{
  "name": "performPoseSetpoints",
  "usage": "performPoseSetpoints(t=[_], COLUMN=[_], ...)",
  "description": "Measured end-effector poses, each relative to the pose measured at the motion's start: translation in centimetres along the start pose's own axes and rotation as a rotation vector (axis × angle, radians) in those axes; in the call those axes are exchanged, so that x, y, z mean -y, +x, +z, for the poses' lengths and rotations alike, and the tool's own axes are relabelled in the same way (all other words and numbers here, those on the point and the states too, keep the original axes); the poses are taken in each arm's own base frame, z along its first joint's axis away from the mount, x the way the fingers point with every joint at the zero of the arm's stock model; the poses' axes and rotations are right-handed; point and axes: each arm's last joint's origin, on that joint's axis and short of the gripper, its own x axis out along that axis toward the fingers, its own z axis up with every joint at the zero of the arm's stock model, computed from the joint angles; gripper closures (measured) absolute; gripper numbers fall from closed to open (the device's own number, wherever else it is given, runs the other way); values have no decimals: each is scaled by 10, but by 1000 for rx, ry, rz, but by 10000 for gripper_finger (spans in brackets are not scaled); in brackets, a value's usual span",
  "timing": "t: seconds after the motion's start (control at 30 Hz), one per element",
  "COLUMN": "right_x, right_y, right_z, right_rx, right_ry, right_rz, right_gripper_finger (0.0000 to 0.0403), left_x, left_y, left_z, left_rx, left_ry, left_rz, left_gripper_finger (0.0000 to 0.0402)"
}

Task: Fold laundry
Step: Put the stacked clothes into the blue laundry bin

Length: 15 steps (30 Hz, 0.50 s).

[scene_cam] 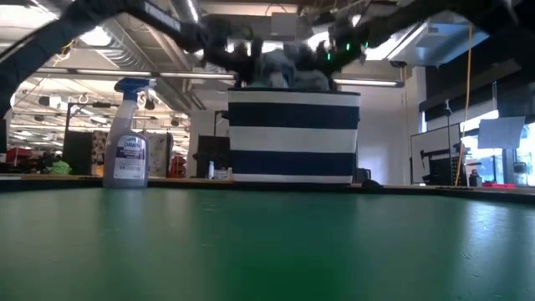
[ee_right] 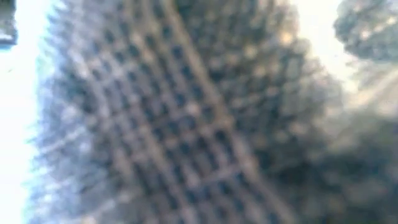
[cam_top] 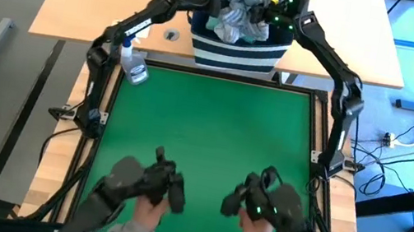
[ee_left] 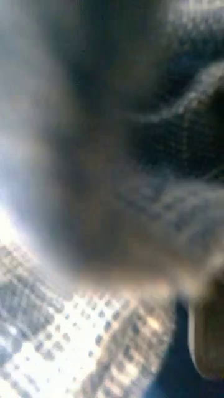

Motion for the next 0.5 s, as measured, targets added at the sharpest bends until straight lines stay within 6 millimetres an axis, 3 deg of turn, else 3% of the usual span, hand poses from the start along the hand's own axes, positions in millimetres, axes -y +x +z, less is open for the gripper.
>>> performPoseSetpoints(t=[0.13, 0.27, 0.37, 0.5], right_x=[40, 67, 77, 85], right_y=[28, 52, 59, 63], right_z=[-26, -53, -64, -73], right_rx=[-76, -155, -194, -225], right_ry=[51, 103, 131, 146], right_rz=[-58, -78, -94, -121], right_gripper_finger=[234, 234, 234, 234], left_x=[-41, -72, -82, -86], left_y=[25, 40, 47, 49], left_z=[-28, -55, -65, -68], left_rx=[-35, -98, -114, -94], left_ry=[-40, -88, -98, -84], left_rz=[62, 106, 129, 194], left_gripper_finger=[323, 323, 323, 288])
